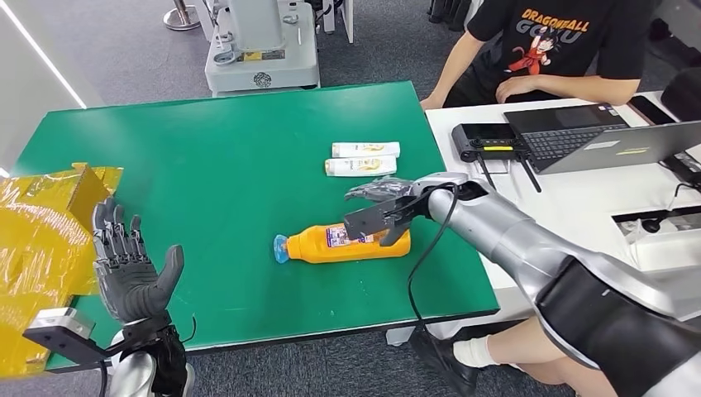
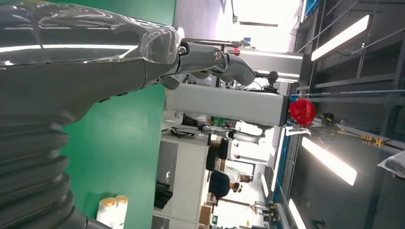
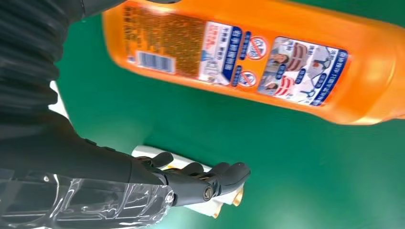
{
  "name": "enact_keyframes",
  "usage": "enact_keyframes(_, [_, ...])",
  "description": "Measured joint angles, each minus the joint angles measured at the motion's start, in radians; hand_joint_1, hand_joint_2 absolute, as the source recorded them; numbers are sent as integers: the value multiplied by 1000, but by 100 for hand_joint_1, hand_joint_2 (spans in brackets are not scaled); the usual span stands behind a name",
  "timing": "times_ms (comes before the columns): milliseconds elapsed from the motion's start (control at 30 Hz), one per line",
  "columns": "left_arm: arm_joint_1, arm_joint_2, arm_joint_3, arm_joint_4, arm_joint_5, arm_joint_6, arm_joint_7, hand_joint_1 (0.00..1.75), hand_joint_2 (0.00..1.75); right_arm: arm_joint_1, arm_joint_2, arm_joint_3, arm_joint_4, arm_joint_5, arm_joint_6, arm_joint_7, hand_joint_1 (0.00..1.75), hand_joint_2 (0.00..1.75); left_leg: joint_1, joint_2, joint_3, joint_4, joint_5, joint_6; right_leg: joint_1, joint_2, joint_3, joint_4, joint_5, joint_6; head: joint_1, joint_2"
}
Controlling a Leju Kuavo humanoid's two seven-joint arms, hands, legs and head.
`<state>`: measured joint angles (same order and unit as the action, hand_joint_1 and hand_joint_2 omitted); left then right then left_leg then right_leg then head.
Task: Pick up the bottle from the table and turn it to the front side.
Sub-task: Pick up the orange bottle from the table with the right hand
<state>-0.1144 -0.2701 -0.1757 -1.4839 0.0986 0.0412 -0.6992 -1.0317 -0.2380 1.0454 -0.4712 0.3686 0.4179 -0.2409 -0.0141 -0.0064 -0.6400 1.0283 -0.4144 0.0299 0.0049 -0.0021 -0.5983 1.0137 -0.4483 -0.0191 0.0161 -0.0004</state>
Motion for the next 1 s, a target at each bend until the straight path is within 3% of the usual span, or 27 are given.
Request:
enact_keyframes(367, [2,0,0,0,8,32,0,0,175,37,81,34,102,-21,-38,3,0,175,0,0,0,0,0,0,0,0,0,-1,0,0,0,0])
enact_keyframes(1000, [2,2,0,1,19,33,0,0,175,91,76,49,120,-23,-87,-24,0,175,0,0,0,0,0,0,0,0,0,-1,0,0,0,0])
